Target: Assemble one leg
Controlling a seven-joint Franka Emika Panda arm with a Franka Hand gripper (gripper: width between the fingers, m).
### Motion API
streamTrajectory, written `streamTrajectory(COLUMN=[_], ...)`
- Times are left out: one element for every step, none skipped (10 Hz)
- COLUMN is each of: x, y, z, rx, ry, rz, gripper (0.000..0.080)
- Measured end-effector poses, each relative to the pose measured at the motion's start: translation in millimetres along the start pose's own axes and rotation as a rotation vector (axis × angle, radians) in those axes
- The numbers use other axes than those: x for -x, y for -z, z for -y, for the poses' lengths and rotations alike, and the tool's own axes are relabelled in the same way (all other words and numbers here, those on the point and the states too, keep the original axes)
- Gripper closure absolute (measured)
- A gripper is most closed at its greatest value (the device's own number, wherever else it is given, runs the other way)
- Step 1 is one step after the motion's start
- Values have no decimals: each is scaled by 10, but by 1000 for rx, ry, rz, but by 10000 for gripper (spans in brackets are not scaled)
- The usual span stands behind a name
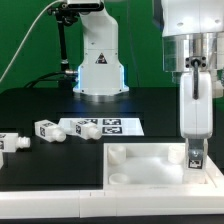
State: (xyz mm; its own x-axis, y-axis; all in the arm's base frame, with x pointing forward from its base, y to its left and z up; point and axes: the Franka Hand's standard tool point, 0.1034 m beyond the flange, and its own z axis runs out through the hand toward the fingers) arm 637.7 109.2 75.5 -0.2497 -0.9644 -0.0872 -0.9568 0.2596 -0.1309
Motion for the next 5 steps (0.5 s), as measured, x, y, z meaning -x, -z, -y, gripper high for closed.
streamTrajectory(x=[52,75,71,62,60], y=[118,248,368,408,391], z=[-5,9,27,24,16], rx=[-4,-19,-35,-37,-35], ry=[108,118,130,142,142], rz=[14,30,41,44,43], gripper=[181,159,159,151,151])
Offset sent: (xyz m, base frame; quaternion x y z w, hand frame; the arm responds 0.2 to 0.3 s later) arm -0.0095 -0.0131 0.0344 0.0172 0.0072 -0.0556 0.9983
